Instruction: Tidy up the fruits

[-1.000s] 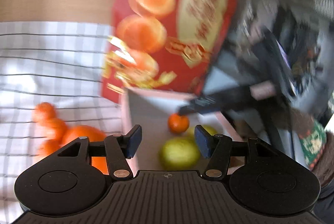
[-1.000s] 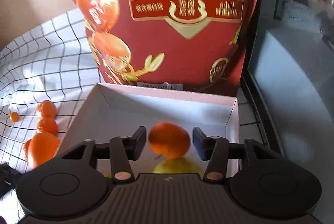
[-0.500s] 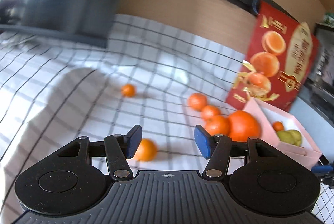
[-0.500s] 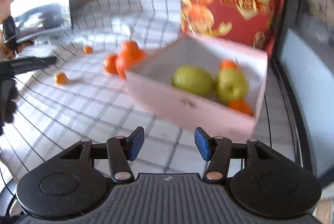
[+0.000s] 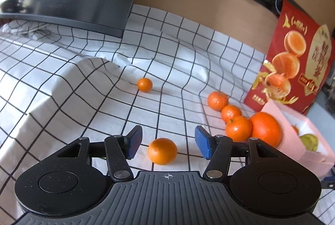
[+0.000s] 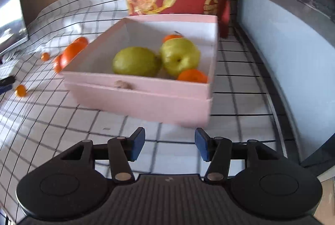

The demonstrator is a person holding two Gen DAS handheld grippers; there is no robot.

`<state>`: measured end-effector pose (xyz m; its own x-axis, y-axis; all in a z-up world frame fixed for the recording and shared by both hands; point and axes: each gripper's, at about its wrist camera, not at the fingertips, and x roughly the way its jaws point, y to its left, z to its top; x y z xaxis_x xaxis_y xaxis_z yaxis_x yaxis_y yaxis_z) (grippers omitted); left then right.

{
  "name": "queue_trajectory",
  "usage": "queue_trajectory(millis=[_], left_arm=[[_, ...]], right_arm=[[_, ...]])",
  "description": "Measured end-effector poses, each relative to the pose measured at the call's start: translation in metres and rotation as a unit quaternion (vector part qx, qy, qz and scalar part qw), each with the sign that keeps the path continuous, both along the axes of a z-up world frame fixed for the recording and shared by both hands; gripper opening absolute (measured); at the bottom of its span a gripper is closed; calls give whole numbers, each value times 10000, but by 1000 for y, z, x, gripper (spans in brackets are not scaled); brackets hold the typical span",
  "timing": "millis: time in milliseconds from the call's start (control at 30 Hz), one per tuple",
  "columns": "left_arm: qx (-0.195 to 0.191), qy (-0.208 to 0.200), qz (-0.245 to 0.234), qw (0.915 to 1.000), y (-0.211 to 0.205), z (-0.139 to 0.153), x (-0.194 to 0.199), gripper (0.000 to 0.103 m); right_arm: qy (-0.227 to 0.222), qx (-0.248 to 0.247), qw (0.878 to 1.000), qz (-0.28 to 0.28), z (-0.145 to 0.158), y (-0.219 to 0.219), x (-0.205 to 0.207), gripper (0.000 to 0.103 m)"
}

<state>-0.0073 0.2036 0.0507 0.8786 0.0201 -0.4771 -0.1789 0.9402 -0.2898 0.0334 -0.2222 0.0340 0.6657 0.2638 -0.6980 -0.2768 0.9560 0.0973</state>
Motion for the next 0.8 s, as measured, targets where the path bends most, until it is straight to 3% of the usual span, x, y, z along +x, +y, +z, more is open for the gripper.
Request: queue_trajectory(millis=[267,367,400,500,600,700,800], left_arm=[[435,448,-122,9980,-14,-9,12,60],[530,613,-186,9965,-18,-15,17,40],[537,593,-206,9966,-19,-16,16,39],[351,299,-503,9977,-24,-12,9,39],[56,-45,-1132,9935,-33,-7,2,39],[-231,-49,-1687,9854,-45,-11,0,39],[-245,180,-1948,9804,-55,-19,1,39]], right_arm=[[-711,-563,9935,686,22,46,-38,62],[-866,-617,9902,900,29,63,-43,63],[-902,-645,9890,975,31,71,-43,63],[-1001,-757,9855,1145,31,95,-40,63],[-1102,-829,9818,1304,30,120,-34,63],[-1069,-897,9787,1505,28,149,-23,63],[-1125,-854,9761,1652,27,172,-12,63]])
